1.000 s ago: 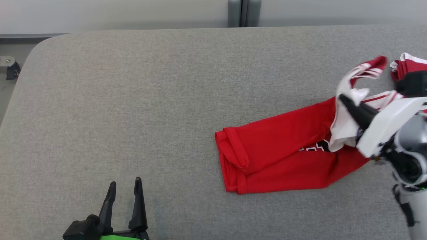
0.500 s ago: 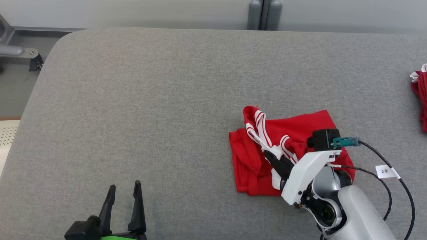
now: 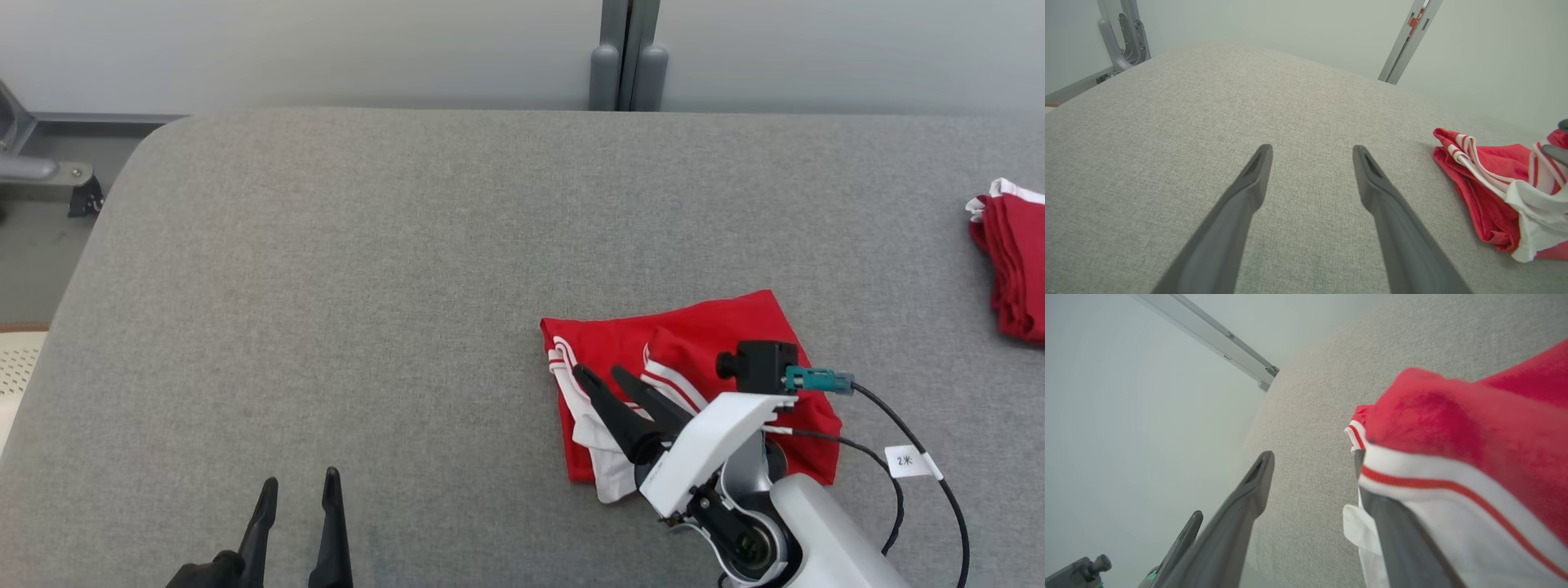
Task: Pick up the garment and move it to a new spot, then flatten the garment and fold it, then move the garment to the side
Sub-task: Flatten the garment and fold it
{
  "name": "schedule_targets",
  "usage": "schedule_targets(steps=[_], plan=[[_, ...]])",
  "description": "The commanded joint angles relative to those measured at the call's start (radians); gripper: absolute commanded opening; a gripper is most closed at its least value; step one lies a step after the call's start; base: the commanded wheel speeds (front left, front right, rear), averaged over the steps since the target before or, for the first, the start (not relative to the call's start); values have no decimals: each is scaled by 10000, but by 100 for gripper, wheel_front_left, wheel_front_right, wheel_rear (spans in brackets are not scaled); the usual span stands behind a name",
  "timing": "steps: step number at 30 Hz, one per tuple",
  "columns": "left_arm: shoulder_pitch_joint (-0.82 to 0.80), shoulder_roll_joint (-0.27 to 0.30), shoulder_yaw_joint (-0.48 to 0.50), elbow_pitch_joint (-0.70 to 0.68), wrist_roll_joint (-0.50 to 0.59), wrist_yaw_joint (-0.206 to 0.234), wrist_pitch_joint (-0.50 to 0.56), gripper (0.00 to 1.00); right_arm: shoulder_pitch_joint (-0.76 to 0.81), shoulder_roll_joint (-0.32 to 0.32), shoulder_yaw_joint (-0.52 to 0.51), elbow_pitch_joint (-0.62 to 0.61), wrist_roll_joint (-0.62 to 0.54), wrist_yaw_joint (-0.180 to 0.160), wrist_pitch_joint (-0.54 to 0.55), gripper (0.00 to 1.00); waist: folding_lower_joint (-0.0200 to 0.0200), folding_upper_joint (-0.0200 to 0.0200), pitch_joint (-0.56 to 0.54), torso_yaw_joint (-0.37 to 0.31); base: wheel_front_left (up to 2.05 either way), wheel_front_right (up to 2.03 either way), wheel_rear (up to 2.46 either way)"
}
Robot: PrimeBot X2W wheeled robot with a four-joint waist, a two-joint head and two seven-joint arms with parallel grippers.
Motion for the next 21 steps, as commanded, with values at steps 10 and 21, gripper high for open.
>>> schedule_targets(steps=[10, 21], plan=[[757, 14, 164, -126, 70, 186, -25, 100, 1311, -650, -383, -1704, -104, 2, -1663, 100, 0, 0, -1028, -454, 0, 0, 0], [1167, 14, 197, -229, 15, 328, -25, 100, 2782, -2233, -2873, -802, -2483, 2, -4070, 100, 0, 0, -1435, -702, 0, 0, 0]])
